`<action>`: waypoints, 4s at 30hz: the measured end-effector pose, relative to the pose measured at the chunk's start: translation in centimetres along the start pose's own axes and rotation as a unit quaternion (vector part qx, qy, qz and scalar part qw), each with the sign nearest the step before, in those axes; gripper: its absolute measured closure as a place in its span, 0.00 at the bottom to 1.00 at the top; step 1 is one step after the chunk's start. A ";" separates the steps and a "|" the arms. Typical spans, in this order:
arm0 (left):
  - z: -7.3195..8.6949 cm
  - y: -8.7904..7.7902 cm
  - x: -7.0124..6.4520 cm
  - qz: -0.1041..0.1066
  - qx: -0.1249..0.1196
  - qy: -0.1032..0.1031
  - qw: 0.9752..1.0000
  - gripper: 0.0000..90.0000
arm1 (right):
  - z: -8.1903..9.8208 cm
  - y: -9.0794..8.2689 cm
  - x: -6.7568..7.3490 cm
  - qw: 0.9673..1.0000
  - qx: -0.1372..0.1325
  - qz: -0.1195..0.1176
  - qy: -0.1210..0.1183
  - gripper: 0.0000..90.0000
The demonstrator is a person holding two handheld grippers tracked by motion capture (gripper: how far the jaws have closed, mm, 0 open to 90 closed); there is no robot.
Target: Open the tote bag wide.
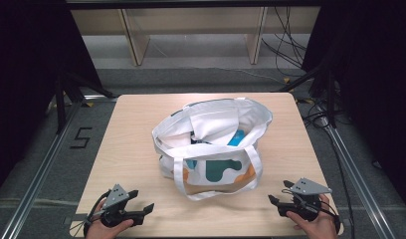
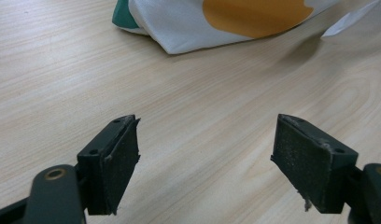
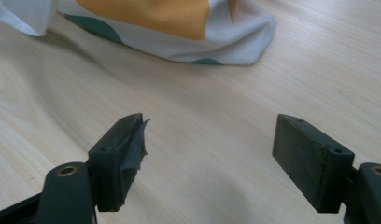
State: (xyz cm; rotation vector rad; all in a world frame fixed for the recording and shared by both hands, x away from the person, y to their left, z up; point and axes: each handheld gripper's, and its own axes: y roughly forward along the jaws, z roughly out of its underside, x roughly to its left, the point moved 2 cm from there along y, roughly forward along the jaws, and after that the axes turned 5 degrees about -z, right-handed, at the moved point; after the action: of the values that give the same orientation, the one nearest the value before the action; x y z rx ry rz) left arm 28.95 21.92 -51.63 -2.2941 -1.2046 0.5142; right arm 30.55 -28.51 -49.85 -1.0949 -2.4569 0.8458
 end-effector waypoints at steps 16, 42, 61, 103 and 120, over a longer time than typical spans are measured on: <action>-0.9 0.2 -0.1 -0.001 -0.003 0.020 1.000 0.24 | -0.3 -0.3 -0.8 1.000 -0.018 0.013 0.008 0.21; -14.0 -3.0 1.0 0.016 -0.101 0.068 0.992 0.94 | -15.8 -3.4 -4.0 0.983 -0.148 0.004 -0.111 1.00; -19.0 2.6 0.8 0.037 -0.091 0.059 0.993 0.99 | -20.9 0.6 -5.5 0.985 -0.123 -0.008 -0.120 1.00; -12.8 7.7 2.7 0.031 0.011 0.055 0.998 0.97 | -10.7 8.2 -7.1 0.997 0.019 -0.027 -0.075 1.00; -21.1 12.6 -0.7 0.060 0.035 0.091 0.993 0.97 | -17.6 8.4 1.6 0.979 -0.010 -0.127 -0.161 1.00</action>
State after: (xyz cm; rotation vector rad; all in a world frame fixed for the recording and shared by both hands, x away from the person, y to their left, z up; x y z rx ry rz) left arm 48.08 9.92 -41.90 -2.3079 -0.9515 0.3736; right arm 43.07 -16.00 -41.49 -0.6672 -2.7959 0.9816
